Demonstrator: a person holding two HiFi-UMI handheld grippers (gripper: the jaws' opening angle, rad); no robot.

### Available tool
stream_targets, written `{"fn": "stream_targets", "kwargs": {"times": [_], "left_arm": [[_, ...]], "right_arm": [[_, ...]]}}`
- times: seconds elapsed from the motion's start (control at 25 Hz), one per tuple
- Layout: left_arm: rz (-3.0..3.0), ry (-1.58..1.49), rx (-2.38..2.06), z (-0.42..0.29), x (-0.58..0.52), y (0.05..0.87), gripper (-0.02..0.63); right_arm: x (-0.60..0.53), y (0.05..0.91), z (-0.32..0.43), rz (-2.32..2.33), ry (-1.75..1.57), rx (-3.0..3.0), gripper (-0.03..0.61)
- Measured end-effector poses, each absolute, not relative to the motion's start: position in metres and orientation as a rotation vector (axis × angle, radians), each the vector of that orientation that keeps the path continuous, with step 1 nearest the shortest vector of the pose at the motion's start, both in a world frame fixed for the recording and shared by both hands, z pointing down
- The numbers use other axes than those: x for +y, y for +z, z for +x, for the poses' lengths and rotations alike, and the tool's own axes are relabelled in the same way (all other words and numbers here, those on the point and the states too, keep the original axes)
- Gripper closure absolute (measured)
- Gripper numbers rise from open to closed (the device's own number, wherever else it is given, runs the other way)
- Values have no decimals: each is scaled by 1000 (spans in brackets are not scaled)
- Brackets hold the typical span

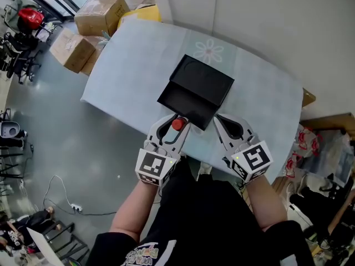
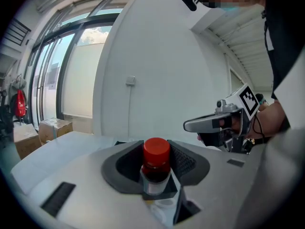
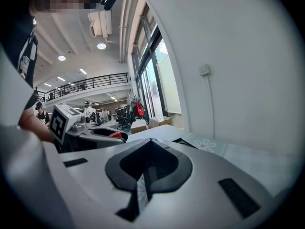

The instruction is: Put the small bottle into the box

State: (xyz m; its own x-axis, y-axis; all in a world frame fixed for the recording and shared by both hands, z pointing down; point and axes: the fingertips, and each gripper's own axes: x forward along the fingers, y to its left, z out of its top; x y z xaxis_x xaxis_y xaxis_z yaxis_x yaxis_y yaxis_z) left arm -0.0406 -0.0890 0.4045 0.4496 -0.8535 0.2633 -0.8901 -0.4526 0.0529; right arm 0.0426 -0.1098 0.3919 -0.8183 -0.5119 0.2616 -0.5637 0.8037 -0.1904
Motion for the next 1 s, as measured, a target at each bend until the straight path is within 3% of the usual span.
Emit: {"fn": "stream_targets", "kwargs": {"times": [1.0], "left_arm": [[2567, 484, -1290, -75, -192, 523, 457]], "right_arm": [[-186, 469, 13, 1052, 578, -2572, 569]]}}
